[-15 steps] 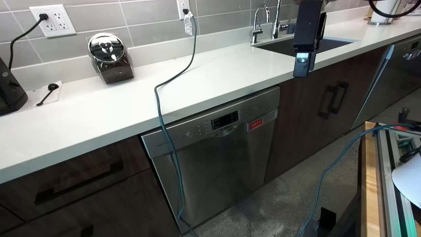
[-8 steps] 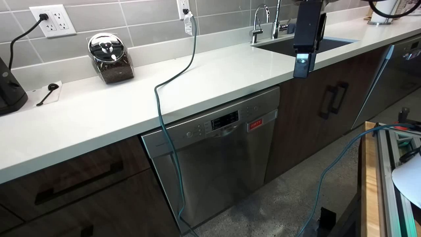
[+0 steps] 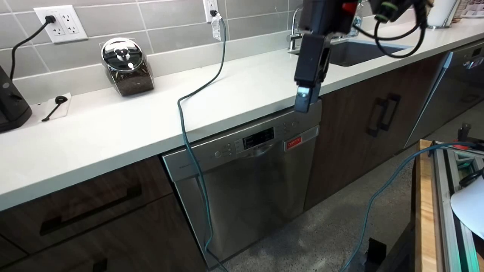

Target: Press a button on the dishwasher.

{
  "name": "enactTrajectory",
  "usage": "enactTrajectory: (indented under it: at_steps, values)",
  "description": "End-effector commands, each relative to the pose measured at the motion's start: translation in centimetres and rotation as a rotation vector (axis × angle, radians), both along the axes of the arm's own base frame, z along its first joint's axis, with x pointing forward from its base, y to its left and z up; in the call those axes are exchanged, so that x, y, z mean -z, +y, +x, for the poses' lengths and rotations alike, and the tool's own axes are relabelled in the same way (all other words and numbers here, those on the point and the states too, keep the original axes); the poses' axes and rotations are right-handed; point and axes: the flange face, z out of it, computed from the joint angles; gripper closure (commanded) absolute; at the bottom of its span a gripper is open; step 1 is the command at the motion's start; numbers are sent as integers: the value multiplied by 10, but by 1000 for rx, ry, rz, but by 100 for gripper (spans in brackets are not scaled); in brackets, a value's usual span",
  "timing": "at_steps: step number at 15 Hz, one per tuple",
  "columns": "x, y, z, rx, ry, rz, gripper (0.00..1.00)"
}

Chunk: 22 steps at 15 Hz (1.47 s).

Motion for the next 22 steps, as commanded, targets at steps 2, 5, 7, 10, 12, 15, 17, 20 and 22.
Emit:
enactTrajectory:
  at_steps: [2, 5, 7, 10, 12, 15, 17, 20, 22]
  values:
    - [62, 31, 32, -80, -4, 3, 0]
    - [97, 36, 46, -84, -41, -14, 0]
    - [115, 35, 54, -43, -79, -38, 0]
    - [137, 38, 68, -18, -155, -74, 0]
    - [154, 39, 74, 8, -200, -92, 0]
    - [148, 37, 69, 15, -194, -82, 0]
    - [154, 40, 75, 18, -191, -78, 0]
    - [154, 41, 77, 21, -192, -76, 0]
    - [169, 37, 81, 77, -181, -84, 0]
